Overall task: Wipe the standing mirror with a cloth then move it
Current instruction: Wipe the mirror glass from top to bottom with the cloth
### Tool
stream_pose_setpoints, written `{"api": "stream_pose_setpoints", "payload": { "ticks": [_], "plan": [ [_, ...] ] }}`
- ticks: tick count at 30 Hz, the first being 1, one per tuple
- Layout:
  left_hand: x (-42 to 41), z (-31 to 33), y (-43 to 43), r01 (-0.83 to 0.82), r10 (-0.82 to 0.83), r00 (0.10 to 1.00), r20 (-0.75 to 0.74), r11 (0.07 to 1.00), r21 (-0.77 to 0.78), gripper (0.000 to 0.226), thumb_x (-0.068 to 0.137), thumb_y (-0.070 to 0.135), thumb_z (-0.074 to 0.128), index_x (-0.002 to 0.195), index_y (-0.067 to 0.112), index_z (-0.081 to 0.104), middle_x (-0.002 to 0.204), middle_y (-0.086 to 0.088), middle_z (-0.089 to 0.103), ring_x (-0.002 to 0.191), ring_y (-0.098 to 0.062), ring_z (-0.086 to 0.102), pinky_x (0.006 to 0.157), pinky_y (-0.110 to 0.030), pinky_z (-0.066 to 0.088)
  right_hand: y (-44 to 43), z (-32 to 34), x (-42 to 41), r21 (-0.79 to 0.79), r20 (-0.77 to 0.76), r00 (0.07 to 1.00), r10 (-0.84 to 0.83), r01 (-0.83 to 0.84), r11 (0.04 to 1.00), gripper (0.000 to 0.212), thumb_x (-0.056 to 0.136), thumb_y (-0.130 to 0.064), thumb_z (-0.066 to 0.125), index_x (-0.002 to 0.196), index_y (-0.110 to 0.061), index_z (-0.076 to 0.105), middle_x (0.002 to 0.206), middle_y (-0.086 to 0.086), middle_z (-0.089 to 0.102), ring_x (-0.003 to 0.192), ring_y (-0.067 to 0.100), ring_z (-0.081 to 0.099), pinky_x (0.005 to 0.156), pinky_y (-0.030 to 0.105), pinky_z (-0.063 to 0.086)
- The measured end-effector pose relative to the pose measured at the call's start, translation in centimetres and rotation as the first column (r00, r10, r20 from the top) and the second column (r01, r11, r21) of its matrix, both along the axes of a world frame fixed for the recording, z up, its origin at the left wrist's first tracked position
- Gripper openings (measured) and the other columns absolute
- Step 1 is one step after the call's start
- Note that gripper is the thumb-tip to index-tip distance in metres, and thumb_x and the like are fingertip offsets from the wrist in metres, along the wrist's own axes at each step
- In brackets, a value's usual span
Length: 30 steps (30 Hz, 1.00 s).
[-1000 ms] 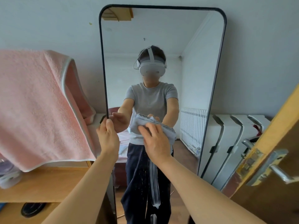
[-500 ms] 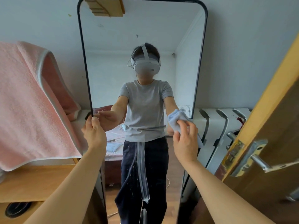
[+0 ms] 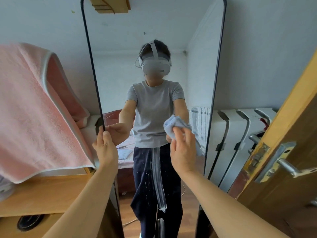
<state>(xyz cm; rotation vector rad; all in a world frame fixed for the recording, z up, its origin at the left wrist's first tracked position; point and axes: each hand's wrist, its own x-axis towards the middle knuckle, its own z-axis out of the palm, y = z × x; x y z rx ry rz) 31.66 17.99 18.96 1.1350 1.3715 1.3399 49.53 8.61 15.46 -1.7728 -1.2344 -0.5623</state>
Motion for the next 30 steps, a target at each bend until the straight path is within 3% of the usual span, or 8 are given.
{"api": "stream_pose_setpoints", "payload": {
  "ticks": [7,13,15,17,19,22,27,30],
  "plan": [
    [-1.2,-1.6,-0.2,0.095,-0.095,0.995,0.024,0.995,-0.014,0.042,0.089,0.049,0.035,0.130,0.060,0.037,0.149,-0.005,0.031,0.128,-0.024,0.045,0.108,-0.049,0.035,4.0,0.2,-5.1,0.024,0.197,0.970,0.141,-0.149,0.989,0.028,0.083,-0.003,0.058,0.110,-0.009,0.064,0.104,0.010,0.056,0.100,0.031,0.053,0.092,0.042,0.050],
    [-2.2,-4.1,0.6,0.181,-0.178,0.980,0.083,0.983,-0.022,0.032,0.077,0.063,0.041,0.107,0.073,0.042,0.139,-0.004,0.050,0.133,-0.023,0.042,0.110,-0.049,0.031,5.8,1.4,-8.6,-0.162,0.316,0.885,0.342,-0.305,0.938,0.036,0.072,0.001,0.068,0.105,-0.013,0.065,0.098,0.007,0.059,0.082,0.027,0.054,0.066,0.034,0.050],
    [-2.5,-3.8,0.2,0.195,-0.194,0.976,0.095,0.981,0.000,0.037,0.079,0.062,0.040,0.115,0.066,0.046,0.136,-0.001,0.053,0.129,-0.019,0.046,0.109,-0.046,0.034,6.1,1.3,-9.3,-0.182,0.332,0.870,0.364,-0.319,0.930,0.036,0.071,0.000,0.068,0.105,-0.011,0.065,0.097,0.008,0.059,0.081,0.027,0.053,0.064,0.034,0.049],
    [-2.5,-3.1,-0.4,0.208,-0.211,0.971,0.115,0.978,0.034,0.045,0.086,0.052,0.038,0.128,0.042,0.050,0.132,0.003,0.056,0.122,-0.013,0.052,0.106,-0.040,0.040,6.3,0.9,-9.9,-0.208,0.356,0.850,0.389,-0.334,0.919,0.036,0.071,-0.001,0.069,0.106,-0.011,0.065,0.099,0.007,0.059,0.082,0.026,0.052,0.066,0.034,0.050],
    [-2.4,-2.9,-0.8,0.209,-0.216,0.969,0.123,0.976,0.065,0.036,0.095,0.039,0.035,0.124,0.029,0.055,0.119,0.006,0.062,0.112,-0.007,0.057,0.099,-0.032,0.043,6.5,0.2,-10.4,-0.240,0.360,0.829,0.428,-0.361,0.901,0.032,0.074,-0.004,0.067,0.106,-0.011,0.065,0.101,0.006,0.059,0.085,0.026,0.051,0.071,0.035,0.051],
    [-2.6,-3.4,-1.0,0.169,-0.174,0.976,0.135,0.985,0.042,0.026,0.100,0.031,0.033,0.111,0.026,0.057,0.102,0.007,0.063,0.100,-0.009,0.058,0.089,-0.027,0.044,6.4,-1.0,-10.9,-0.298,0.355,0.812,0.464,-0.372,0.879,0.030,0.077,-0.009,0.068,0.106,-0.015,0.066,0.102,0.004,0.058,0.089,0.023,0.047,0.072,0.033,0.049],
    [-2.7,-4.4,-1.1,0.158,-0.160,0.980,0.123,0.987,0.023,0.026,0.100,0.028,0.035,0.087,0.029,0.057,0.097,-0.003,0.060,0.095,-0.016,0.055,0.088,-0.029,0.043,5.1,-2.4,-9.6,-0.338,0.393,0.789,0.472,-0.353,0.872,0.022,0.079,-0.011,0.063,0.100,-0.014,0.067,0.098,0.004,0.058,0.084,0.025,0.050,0.062,0.033,0.049],
    [-2.1,-4.5,-1.1,0.114,-0.113,0.985,0.134,0.994,0.004,0.025,0.101,0.028,0.032,0.095,0.024,0.057,0.103,-0.004,0.061,0.100,-0.016,0.057,0.095,-0.032,0.043,3.7,-2.7,-7.1,-0.308,0.395,0.837,0.379,-0.268,0.913,0.028,0.083,-0.008,0.048,0.104,-0.015,0.065,0.099,0.005,0.059,0.081,0.025,0.051,0.065,0.035,0.050]
  ]
}}
